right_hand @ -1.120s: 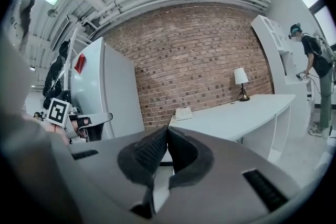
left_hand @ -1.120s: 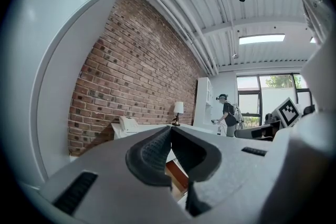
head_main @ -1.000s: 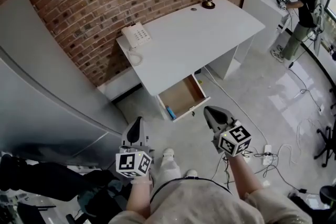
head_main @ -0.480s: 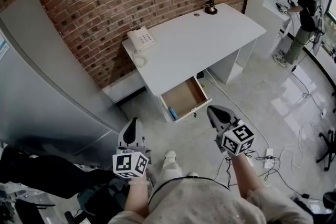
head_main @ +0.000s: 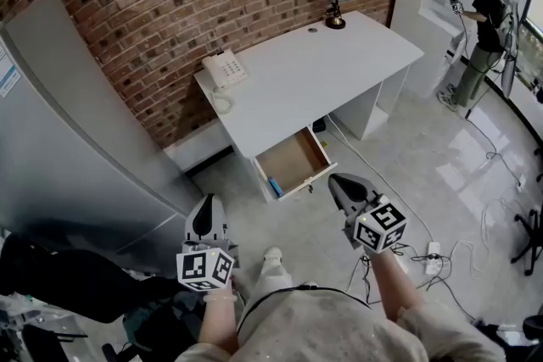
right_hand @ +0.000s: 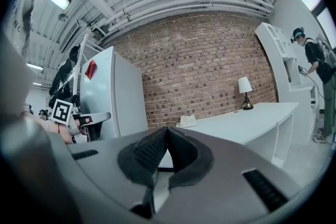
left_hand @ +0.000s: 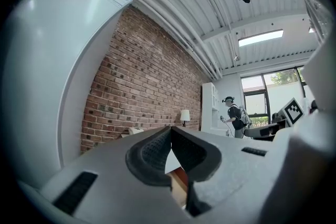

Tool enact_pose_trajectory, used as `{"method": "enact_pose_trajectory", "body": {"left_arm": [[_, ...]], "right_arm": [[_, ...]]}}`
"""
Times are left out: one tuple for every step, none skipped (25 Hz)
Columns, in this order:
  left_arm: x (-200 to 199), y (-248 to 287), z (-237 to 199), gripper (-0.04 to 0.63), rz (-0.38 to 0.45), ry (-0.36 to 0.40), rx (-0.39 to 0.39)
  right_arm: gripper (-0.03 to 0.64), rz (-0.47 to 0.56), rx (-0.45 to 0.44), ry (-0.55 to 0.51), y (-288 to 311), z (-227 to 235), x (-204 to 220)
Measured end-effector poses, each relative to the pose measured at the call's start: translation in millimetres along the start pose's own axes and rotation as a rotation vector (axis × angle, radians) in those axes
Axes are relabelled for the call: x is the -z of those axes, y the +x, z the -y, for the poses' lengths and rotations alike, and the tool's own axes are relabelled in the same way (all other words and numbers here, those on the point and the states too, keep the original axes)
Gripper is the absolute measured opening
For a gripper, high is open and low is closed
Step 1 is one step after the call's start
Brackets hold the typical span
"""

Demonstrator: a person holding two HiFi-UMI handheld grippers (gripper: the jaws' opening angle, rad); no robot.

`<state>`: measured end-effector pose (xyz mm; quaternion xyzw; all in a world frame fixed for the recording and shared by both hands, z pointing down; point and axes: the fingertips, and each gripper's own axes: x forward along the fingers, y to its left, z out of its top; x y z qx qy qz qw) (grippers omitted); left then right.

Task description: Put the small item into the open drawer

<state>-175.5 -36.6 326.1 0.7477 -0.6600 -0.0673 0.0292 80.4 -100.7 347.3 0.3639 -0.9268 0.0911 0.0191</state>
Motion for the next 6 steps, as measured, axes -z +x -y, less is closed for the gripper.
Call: {"method": "enact_pose_trajectory", "body": {"left_arm": [[0.1,-0.6,0.4,0.005,0.001,0.0,-0.001],[0.3,-1.3,1.2,0.005,0.001,-0.001,-0.003],[0.6,-2.0,2.1,0.005,0.001,-0.002,-0.005],[1.0,-2.8,3.0,0.006,0.001,-0.002,-0.007],[1.3,-3.6,4.0,0.005,0.001,-0.003,-0.009],[1.7,-4.4,5.0,0.005,0.001,-0.003,-0.011]], "right_arm": [[0.005,0.003,-0.002,0.001,-0.8,-0.3,0.1],[0.006,0.005,-0.004,0.002,-2.0,-0.4,0.3],[0.005,0.007,-0.005,0.004,-3.4,-0.5,0.6],[0.006,0.008,-0.007,0.005,-4.8,-0.6,1.1],[0.005,0.008,-0.01,0.006,-6.3,-0.7,1.8],[0.005,0.008,-0.012,0.008,-7.8,-0.7,2.5]]}}
